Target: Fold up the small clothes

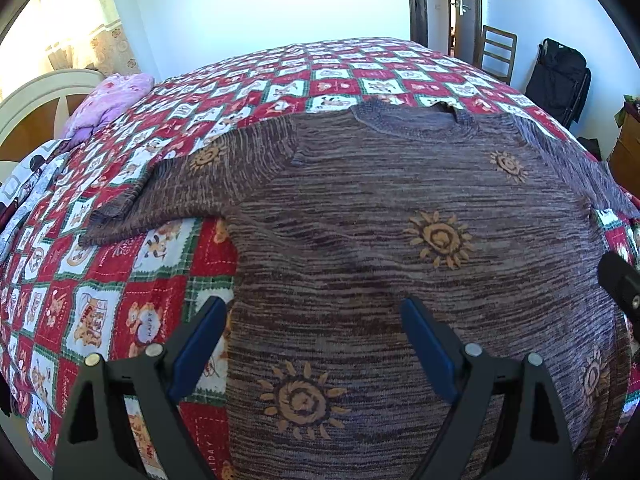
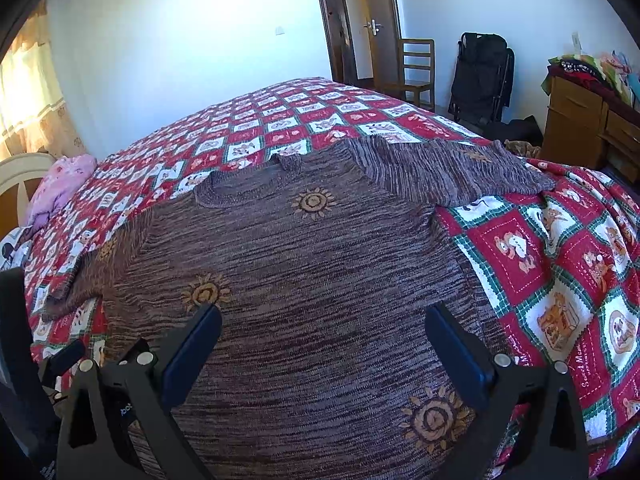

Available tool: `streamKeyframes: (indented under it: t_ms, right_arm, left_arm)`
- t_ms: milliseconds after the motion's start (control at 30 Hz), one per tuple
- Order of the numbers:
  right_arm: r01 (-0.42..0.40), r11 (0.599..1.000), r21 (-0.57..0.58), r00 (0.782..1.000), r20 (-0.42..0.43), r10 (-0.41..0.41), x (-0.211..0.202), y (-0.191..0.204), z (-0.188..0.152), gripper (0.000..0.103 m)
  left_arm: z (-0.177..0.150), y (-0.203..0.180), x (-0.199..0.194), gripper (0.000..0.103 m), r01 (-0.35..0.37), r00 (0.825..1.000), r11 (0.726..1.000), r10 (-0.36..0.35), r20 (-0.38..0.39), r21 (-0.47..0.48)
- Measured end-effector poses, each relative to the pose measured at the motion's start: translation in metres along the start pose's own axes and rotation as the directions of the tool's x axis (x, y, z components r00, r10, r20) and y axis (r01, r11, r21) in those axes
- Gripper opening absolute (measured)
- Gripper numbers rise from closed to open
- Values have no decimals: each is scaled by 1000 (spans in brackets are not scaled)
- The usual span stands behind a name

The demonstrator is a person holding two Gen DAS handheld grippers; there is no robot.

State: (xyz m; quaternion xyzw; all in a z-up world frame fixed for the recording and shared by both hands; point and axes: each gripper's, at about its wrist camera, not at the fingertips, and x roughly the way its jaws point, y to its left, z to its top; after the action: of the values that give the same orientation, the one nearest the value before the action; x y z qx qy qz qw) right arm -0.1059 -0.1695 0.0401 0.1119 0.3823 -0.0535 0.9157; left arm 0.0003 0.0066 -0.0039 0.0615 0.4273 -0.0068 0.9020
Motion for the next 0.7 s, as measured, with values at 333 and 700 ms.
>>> streamKeyframes:
  t_ms: [333, 700]
  right_arm:
    - [23, 1000, 3, 1000, -18, -23, 4, -4, 0, 102]
    - [18, 1000, -2, 999, -27, -18, 8, -9, 2, 102]
  left_arm:
    - [-3, -8, 0, 91, 8, 1000, 1000, -8, -1, 16]
    - [-4, -13, 2, 91, 12, 1000, 999, -12, -3, 30]
